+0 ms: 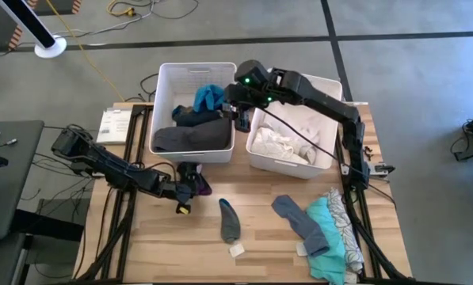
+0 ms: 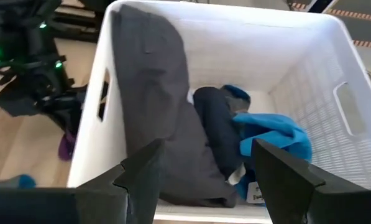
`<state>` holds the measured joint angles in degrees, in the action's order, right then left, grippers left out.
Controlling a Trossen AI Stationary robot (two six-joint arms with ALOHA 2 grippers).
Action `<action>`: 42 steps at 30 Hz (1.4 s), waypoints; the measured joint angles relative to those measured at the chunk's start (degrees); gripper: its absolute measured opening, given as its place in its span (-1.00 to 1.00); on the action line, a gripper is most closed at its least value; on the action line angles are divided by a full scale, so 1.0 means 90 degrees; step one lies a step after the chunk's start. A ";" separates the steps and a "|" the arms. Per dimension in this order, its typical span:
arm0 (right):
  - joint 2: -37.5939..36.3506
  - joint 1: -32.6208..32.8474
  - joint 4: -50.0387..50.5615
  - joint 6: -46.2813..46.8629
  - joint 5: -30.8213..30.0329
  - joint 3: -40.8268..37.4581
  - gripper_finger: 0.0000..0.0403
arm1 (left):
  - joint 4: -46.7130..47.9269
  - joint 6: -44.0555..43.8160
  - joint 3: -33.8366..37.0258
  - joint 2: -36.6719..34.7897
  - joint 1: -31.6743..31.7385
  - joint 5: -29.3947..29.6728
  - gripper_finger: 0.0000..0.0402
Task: Sort clothes
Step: Put the purple sock into the left white bin
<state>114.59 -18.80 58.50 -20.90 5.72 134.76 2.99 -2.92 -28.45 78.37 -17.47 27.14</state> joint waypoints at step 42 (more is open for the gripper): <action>0.0012 0.1877 0.1972 0.0123 -0.0330 -0.0124 0.26 | 0.3859 0.1810 -0.4078 -0.0006 -0.0869 0.1780 -0.99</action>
<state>114.69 -1.90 76.25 -19.80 2.74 133.64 37.71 13.37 -65.14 78.31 -25.29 43.16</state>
